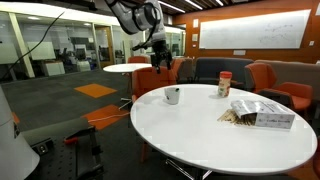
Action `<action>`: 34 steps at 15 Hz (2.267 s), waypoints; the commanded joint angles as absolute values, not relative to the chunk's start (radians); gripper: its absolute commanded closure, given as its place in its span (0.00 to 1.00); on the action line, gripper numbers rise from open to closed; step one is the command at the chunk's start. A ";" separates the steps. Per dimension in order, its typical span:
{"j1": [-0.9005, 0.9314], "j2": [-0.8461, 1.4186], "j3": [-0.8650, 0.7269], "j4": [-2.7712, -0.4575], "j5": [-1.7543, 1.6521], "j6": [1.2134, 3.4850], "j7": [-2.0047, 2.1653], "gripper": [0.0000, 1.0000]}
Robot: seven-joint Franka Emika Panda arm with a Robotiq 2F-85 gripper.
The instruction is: Remove the pen from the mug and put it on the table
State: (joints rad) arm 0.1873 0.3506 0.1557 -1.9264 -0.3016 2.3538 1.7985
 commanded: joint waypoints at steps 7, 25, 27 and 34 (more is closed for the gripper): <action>0.331 0.634 0.002 -1.609 -0.249 2.279 1.843 0.60; 0.378 0.842 -0.055 -1.376 -0.193 2.138 1.979 0.73; 0.379 0.857 -0.058 -1.358 -0.194 2.132 1.981 0.69; 0.387 0.904 -0.074 -1.296 -0.198 2.101 1.999 0.78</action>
